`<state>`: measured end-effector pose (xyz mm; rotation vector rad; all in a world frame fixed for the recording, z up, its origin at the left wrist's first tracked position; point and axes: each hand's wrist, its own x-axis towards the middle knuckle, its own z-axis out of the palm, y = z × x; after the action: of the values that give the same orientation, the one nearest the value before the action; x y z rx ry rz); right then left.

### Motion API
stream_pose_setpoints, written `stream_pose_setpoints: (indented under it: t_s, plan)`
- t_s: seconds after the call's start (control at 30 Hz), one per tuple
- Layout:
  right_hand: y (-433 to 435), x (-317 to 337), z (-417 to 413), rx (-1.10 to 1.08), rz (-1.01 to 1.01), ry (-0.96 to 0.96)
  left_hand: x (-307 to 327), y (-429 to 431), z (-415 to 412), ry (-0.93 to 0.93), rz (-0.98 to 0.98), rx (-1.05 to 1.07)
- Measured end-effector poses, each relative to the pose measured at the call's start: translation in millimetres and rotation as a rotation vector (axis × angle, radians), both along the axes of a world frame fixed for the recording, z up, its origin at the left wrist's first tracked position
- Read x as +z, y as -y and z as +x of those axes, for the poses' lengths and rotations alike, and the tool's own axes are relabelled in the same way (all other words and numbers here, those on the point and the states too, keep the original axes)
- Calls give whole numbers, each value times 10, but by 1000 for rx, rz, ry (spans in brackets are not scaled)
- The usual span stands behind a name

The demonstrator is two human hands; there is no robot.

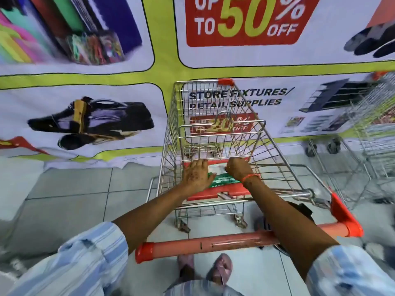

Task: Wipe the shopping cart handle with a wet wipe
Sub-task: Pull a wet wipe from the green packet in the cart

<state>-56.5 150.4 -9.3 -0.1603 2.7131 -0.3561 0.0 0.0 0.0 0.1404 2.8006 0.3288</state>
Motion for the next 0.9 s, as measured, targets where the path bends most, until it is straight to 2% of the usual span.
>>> stream_pose_setpoints:
  t_s: [0.2,0.57,0.73,0.9]
  plan:
    - [77,-131,-113,74,107,133,-153,-3,-110,135,-76,-110]
    - [154,-300,-158,374,328,24,-212,5,-106,147,-55,-103]
    - [151,-310,-140,458,351,32,-169,14,-93,144,-29,-90]
    - [99,-203,-178,494,285,2,-118,29,-84,147,-35,-91]
